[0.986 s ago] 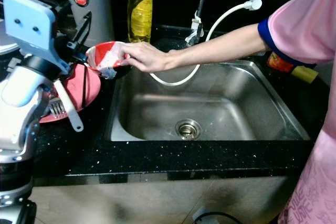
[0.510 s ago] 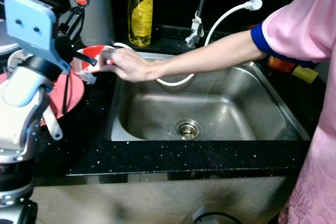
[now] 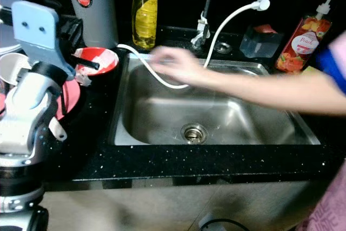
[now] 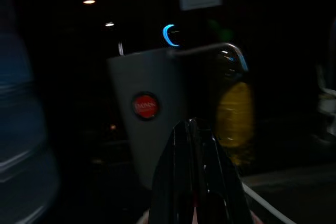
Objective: Kitchen organization
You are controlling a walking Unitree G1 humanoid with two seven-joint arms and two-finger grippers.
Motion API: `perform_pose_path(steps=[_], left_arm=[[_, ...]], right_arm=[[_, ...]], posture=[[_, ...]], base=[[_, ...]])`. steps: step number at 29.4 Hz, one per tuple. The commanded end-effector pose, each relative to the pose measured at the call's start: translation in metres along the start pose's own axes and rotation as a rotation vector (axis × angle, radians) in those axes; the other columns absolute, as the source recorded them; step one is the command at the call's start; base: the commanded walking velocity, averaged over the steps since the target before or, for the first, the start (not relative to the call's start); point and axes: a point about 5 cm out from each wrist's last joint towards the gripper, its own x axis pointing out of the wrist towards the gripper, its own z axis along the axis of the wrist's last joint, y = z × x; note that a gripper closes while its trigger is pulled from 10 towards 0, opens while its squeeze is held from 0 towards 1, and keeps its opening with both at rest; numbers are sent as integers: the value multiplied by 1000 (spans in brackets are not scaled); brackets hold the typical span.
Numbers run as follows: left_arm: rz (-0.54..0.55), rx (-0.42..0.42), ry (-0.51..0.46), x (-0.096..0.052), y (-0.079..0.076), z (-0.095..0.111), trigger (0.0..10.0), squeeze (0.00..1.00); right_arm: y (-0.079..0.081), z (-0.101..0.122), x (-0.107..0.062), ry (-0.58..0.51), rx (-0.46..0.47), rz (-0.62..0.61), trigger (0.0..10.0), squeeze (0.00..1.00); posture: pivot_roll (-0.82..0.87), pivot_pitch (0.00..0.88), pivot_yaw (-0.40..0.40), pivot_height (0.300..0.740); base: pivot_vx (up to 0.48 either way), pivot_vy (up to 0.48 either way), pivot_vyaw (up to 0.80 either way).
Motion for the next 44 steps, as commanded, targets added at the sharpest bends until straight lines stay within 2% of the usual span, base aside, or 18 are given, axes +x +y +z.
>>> perform_pose_path(steps=[1,5,8,9,11,12,16,17,18,19,21,25,27,31,33,35,39,44], left_arm=[[-31,-10,21,1,-3,3,10000,0],[-137,31,13,-2,-8,7,10000,0],[-178,118,26,-3,-9,4,10000,0],[-178,118,26,-3,-9,4,10000,0],[-180,132,43,-2,-8,2,10000,0],[-180,132,43,-2,-8,2,10000,0],[-174,125,65,3,-10,-2,10000,0],[-174,125,65,3,-10,-2,10000,0],[-180,130,64,4,-11,-2,10000,0],[-180,130,64,4,-11,-2,10000,0],[-178,140,60,4,-10,-2,10000,0],[-170,146,61,4,-7,-2,10000,0],[-156,150,68,3,-4,-3,10000,0],[-155,150,70,3,-4,-4,10000,0],[-157,150,71,3,-6,-5,10000,0],[-158,150,72,3,-7,-5,10000,0],[-162,148,74,3,-8,-6,10000,0],[-166,145,72,4,-10,-6,10000,0]], right_arm=[[-2,-10,-2,26,-7,1,10000,0],[1,-13,-2,34,-9,9,10000,0],[-1,-13,-2,19,97,-17,10000,0],[-1,-13,-2,19,97,-17,10000,0],[-6,-13,-2,12,250,-51,10000,0],[-6,-13,-2,12,250,-51,10000,0],[-9,-34,-6,53,587,-122,10000,0],[-9,-34,-6,53,587,-122,10000,0],[-7,-47,-8,83,690,-145,10000,0],[-7,-47,-8,83,690,-145,10000,0],[-13,-77,-17,143,948,-255,10000,0],[-21,-89,-23,166,1070,-332,10000,0],[-42,-110,-36,186,1337,-526,10000,0],[-53,-117,-43,173,1441,-609,10000,0],[-74,-117,-51,98,1482,-678,10000,0],[-83,-116,-54,61,1495,-709,10000,0],[-109,-110,-63,-76,1619,-780,10000,0],[-113,-102,-62,-95,1568,-776,10000,0]], posture=[[236,0,-103,740],[236,0,-98,740],[238,0,-87,740],[238,0,-87,740],[229,0,-76,740],[229,0,-76,740],[213,0,-64,740],[213,0,-64,740],[214,0,-66,740],[214,0,-66,740],[216,0,-69,740],[215,0,-74,740],[211,0,-75,740],[208,0,-75,740],[199,0,-76,740],[199,0,-76,740],[183,0,-71,740],[186,0,-74,740]], base=[[0,0,0],[0,0,0],[0,0,0],[0,0,0],[0,0,0],[0,0,0],[0,0,0],[0,0,0],[0,0,0],[0,0,0],[0,0,0],[0,0,0],[0,0,0],[0,0,0],[0,0,0],[0,0,0],[0,0,0],[0,0,0]])
